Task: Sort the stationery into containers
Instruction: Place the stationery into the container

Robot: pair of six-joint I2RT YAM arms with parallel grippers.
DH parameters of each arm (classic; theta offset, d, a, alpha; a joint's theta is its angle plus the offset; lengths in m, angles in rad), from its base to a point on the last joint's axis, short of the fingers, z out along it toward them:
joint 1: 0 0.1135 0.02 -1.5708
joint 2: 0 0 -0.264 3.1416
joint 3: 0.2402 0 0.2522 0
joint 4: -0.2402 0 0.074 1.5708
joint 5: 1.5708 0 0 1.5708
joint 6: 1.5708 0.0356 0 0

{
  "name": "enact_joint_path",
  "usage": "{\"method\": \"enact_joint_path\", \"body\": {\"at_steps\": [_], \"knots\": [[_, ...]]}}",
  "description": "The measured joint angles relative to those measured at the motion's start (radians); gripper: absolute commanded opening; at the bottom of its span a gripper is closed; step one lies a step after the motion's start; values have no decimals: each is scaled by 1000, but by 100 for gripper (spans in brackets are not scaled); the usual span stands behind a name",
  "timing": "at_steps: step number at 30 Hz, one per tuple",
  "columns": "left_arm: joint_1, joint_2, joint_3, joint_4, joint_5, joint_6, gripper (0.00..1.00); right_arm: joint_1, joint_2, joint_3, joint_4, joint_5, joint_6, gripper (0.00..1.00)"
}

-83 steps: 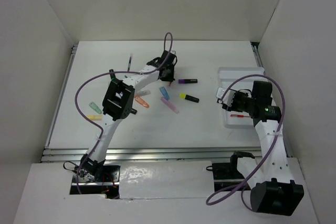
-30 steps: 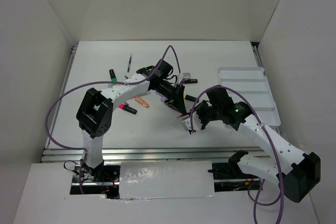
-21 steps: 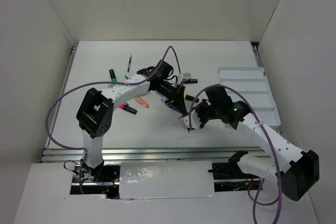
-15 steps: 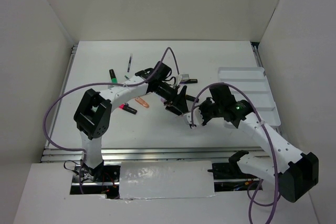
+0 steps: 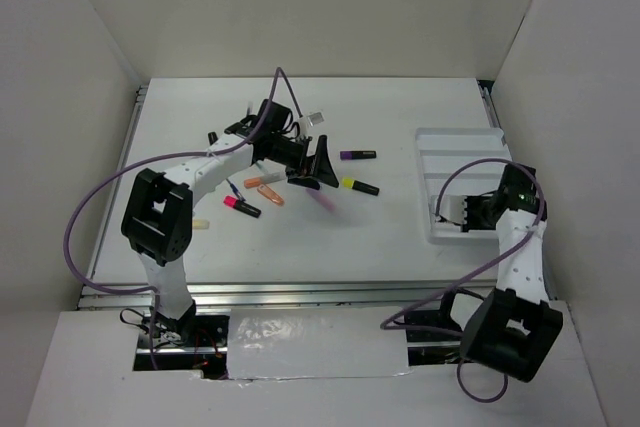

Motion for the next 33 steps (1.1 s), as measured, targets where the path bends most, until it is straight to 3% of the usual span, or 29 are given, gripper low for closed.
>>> {"method": "enact_joint_path", "body": {"at_steps": [3,8,12,14,20,24,33], "knots": [[-1,0,-2,8,-21,-2,99,-117,74,0,5,29,-29,2],[3,0,-14,23,-47,-5,99,-172,153,0,32,60,-48,4],[27,0,-14,26,-98,-11,99,-176,186,-8,68,86,-55,20],[49,0,-14,31,-139,-23,99,-176,187,-16,78,96,-56,22],[113,-38,-74,60,-352,-56,99,-176,186,-31,111,109,-59,33],[119,-82,-80,53,-500,-31,99,-176,186,-49,136,119,-60,50],[176,-76,35,26,-753,164,82,-169,148,-36,148,27,-61,58]]}}
